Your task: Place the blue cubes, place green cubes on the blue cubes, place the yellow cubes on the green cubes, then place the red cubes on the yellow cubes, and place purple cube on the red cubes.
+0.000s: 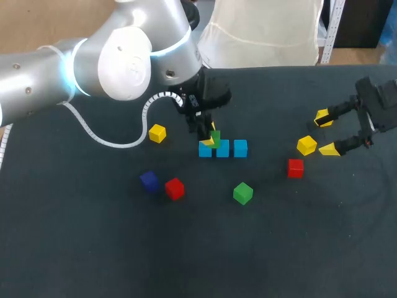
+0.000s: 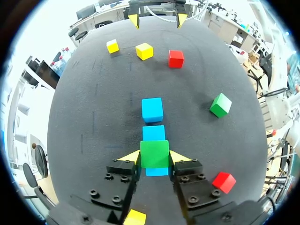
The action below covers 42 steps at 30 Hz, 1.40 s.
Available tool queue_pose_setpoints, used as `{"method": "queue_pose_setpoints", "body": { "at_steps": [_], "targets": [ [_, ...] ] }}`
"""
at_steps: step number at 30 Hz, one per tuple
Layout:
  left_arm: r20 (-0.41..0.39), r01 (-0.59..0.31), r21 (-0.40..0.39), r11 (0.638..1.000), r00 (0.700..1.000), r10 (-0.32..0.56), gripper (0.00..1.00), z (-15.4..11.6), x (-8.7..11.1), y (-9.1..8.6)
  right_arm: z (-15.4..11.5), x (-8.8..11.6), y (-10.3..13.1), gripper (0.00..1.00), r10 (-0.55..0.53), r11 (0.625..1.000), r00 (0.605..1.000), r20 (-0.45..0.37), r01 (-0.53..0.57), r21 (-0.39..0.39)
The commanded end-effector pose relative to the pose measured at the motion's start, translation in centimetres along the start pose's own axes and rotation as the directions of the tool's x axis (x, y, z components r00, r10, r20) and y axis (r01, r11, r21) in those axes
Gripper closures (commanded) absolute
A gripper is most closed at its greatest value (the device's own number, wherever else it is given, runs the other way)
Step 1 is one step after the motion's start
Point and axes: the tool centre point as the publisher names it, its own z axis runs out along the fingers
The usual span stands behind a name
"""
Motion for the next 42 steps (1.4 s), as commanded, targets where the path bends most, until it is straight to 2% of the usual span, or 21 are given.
{"method": "queue_pose_setpoints", "body": {
  "at_steps": [1, 3, 4, 5, 7, 14, 18, 22, 24, 27, 37, 42],
  "targets": [
    [-0.001, -0.006, 0.005, 1.0, 1.0, 0.006, 0.63, 0.0, 0.0, 0.3, 0.0, 0.0, -0.1, 0.0, -0.001, 1.0, 1.0, 0.002, 0.001, -0.001],
    [0.0, -0.009, 0.005, 1.0, 1.0, 0.009, 0.56, 0.0, 0.0, 0.3, 0.0, 0.0, -0.1, 0.0, -0.001, 1.0, 1.0, 0.002, 0.001, -0.001],
    [0.001, -0.01, 0.006, 1.0, 1.0, 0.01, 0.45, 0.0, 0.0, 0.3, 0.0, 0.0, -0.1, 0.0, -0.001, 1.0, 1.0, 0.002, 0.001, -0.001],
    [0.002, -0.011, 0.007, 1.0, 1.0, 0.011, 0.25, 0.0, 0.0, 0.3, 0.0, 0.0, -0.1, 0.0, -0.001, 1.0, 1.0, 0.002, 0.001, -0.001],
    [0.003, -0.014, 0.008, 1.0, 1.0, 0.014, 0.01, 0.0, -0.1, 0.3, 0.0, 0.0, -0.1, 0.0, -0.001, 1.0, 1.0, 0.002, 0.001, -0.001],
    [0.011, -0.029, 0.004, 1.0, 1.0, 0.029, 0.0, -0.4, 0.0, 0.2, 0.0, 0.0, -0.1, 0.0, -0.001, 1.0, 1.0, 0.002, 0.001, -0.001],
    [0.024, -0.086, -0.014, 0.996, 0.996, 0.086, 0.0, -1.6, 0.2, -0.2, 0.0, 0.0, -0.1, 0.0, -0.001, 1.0, 1.0, 0.002, 0.001, -0.001],
    [0.021, -0.149, -0.018, 0.989, 0.989, 0.149, 0.0, -2.9, 1.0, -0.8, 0.0, 0.0, -0.1, 0.0, -0.001, 1.0, 1.0, 0.002, 0.001, -0.001],
    [0.018, -0.161, 0.007, 0.987, 0.987, 0.161, 0.0, -3.5, 1.5, -1.1, 0.0, 0.0, -0.1, 0.0, -0.001, 1.0, 1.0, 0.002, 0.001, -0.001],
    [0.013, -0.168, -0.012, 0.986, 0.986, 0.169, 0.0, -4.3, 2.6, -1.6, 0.0, 0.0, -0.1, 0.0, -0.001, 1.0, 1.0, 0.002, 0.001, -0.001],
    [0.032, -0.089, -0.046, 0.995, 0.995, 0.091, 0.0, -5.2, 6.8, -3.0, 0.0, 0.0, -0.1, 0.0, -0.001, 1.0, 1.0, 0.002, 0.001, -0.001],
    [0.077, -0.055, -0.069, 0.996, 0.995, 0.06, 0.0, -5.5, 8.4, -3.8, 0.0, 0.0, -0.1, 0.0, -0.001, 1.0, 1.0, 0.002, 0.001, -0.001]
  ]
}}
